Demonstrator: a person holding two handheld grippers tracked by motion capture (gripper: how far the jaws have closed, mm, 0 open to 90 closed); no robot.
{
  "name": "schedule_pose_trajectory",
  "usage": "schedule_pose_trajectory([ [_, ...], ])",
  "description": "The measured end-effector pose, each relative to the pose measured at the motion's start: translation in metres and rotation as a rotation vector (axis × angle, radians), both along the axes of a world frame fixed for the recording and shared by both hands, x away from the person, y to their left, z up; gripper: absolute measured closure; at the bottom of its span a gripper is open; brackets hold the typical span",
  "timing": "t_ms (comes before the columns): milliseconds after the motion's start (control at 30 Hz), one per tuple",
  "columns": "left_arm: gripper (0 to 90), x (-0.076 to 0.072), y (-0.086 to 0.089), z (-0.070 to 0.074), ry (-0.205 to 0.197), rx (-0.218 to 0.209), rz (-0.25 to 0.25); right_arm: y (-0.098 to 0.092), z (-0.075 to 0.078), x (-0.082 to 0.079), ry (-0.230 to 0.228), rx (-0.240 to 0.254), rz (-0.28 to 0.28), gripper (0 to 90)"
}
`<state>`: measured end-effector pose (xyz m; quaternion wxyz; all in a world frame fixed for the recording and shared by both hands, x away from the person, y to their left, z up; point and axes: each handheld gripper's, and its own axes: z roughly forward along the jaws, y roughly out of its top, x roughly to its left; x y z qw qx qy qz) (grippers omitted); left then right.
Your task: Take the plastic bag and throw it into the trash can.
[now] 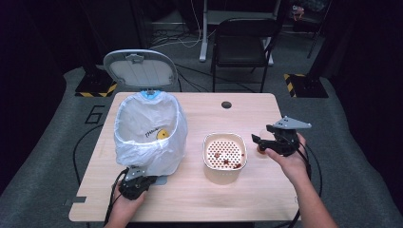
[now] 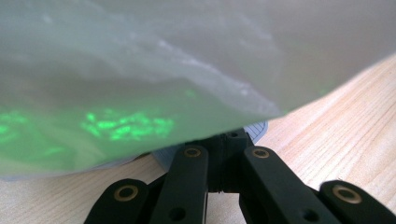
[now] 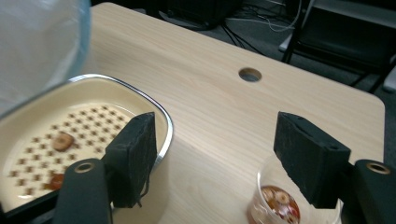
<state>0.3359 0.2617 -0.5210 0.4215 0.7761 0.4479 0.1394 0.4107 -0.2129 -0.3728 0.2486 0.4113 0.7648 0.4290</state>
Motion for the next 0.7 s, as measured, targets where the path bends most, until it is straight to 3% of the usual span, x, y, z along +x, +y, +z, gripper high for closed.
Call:
schedule_pose_trajectory([
  [200, 90.0, -0.001, 0.000, 0.000, -0.003, 0.002, -0.001, -0.015, -0.023, 0.002, -0.009, -0.004, -0.068, 22.7],
  [367, 90.0, -0.001, 0.001, -0.001, -0.002, -0.006, 0.004, -0.026, -0.040, 0.004, 0.018, 0.015, -0.115, 18.7],
  [700, 90.0, -0.001, 0.001, 0.000, 0.002, -0.001, 0.003, -0.032, -0.063, 0.004, 0.053, 0.026, -0.160, 16.5],
])
